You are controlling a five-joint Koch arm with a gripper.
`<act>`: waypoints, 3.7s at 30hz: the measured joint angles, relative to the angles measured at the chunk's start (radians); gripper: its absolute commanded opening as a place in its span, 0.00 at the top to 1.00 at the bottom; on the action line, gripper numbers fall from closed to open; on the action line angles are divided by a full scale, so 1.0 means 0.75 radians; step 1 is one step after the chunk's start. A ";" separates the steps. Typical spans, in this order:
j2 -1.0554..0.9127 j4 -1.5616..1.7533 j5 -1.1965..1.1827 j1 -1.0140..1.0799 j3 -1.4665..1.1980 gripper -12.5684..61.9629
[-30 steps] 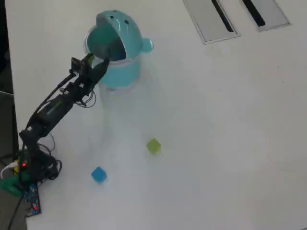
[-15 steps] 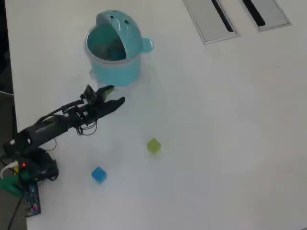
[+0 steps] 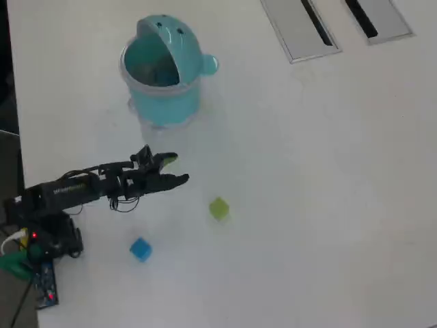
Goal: Grasp RGB lego blocks and put them in the bin one by one.
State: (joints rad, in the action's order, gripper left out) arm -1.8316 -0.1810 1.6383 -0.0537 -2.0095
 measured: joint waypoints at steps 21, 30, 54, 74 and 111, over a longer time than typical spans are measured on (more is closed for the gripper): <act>0.411 -0.006 0.202 0.110 -0.127 0.39; 0.675 0.080 0.215 0.231 0.086 0.39; 1.158 0.266 0.229 0.286 0.526 0.38; 1.319 0.417 0.027 0.282 0.759 0.59; 0.123 0.726 -0.309 -0.540 -0.125 0.59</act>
State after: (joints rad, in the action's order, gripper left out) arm -1.7395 0.3636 1.4067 -0.4587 -2.1031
